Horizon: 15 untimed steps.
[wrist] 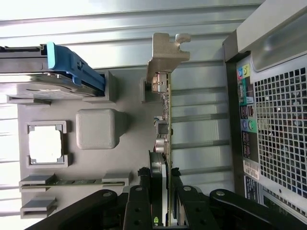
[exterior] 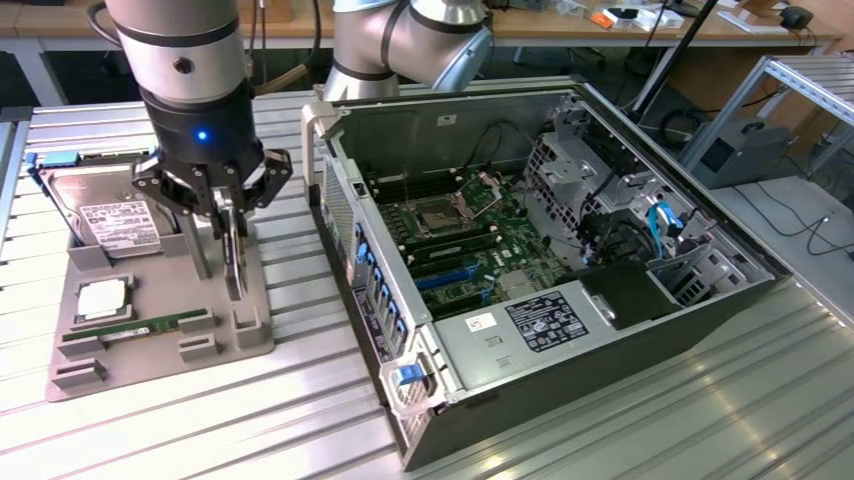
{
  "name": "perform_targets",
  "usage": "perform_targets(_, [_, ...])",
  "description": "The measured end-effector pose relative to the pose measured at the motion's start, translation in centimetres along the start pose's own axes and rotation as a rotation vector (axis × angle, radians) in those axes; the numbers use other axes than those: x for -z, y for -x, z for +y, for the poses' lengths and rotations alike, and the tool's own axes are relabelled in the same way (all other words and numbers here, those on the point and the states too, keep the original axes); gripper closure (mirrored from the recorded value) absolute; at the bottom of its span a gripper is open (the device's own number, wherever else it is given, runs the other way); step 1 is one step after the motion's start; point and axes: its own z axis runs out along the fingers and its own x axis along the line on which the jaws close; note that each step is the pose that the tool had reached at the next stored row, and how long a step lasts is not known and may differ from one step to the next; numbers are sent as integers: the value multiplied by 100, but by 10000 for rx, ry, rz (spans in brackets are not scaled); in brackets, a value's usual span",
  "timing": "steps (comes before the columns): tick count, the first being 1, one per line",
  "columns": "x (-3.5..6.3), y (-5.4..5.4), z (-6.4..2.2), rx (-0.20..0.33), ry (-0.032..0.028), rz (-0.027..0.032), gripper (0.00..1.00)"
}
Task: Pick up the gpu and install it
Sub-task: 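Pick up the gpu and move the gpu toward the slot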
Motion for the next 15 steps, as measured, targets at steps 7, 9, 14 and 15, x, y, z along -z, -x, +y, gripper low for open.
perform_targets(7, [29, 1, 1, 0, 0, 0, 73])
perform_targets(9, [39, 1, 2, 0, 0, 0, 73])
perform_targets(14, [67, 2, 3, 0, 0, 0, 73])
perform_targets(15, [72, 2, 3, 0, 0, -1, 73])
